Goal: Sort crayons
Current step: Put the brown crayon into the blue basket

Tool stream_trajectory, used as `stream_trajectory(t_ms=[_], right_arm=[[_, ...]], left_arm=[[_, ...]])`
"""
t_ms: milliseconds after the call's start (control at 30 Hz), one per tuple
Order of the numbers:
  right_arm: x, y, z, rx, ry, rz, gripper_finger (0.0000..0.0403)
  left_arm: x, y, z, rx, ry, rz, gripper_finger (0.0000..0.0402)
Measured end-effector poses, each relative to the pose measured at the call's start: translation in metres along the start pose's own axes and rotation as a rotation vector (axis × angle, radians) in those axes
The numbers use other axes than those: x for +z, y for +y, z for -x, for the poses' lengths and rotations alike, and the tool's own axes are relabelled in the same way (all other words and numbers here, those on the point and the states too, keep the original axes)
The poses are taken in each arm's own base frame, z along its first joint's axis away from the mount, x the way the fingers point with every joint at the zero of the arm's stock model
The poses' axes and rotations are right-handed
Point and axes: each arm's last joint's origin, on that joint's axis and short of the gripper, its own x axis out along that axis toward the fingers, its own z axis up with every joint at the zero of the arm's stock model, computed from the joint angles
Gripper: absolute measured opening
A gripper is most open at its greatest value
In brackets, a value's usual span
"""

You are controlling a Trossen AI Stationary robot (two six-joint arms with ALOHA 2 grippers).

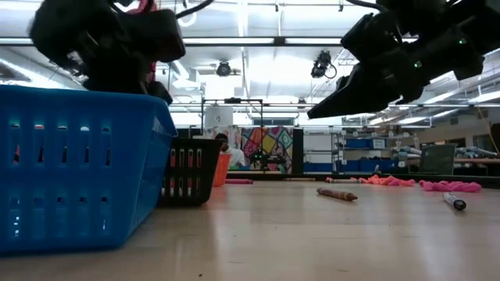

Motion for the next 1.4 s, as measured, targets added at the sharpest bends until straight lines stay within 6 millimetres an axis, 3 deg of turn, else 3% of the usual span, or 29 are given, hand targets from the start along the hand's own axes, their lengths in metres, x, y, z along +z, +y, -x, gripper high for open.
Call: stream_trajectory(t_ms=[200,500,967,1067,1233,1400], right_arm=[[-0.004,0.004,0.001,0.019,0.039,-0.097,0.0119],[0.003,0.025,0.005,-0.029,0.188,-0.164,0.0119],[0.003,0.056,0.021,-0.123,0.131,-0.33,0.0119],[0.003,0.067,0.014,-0.14,0.168,-0.319,0.0119],[0.008,0.088,-0.013,-0.185,0.302,-0.255,0.0119],[0.012,0.097,-0.033,-0.277,0.36,-0.271,0.0119]], left_arm=[[0.004,0.012,-0.001,0.042,-0.013,-0.007,0.0116],[0.018,0.009,-0.001,0.015,-0.153,-0.173,0.0116],[0.032,0.028,0.0,0.168,-0.254,-0.18,0.0116],[0.033,0.032,0.0,0.177,-0.258,-0.172,0.0116],[0.037,0.037,0.0,0.187,-0.284,-0.155,0.0116],[0.038,0.037,0.001,0.192,-0.294,-0.152,0.0116]])
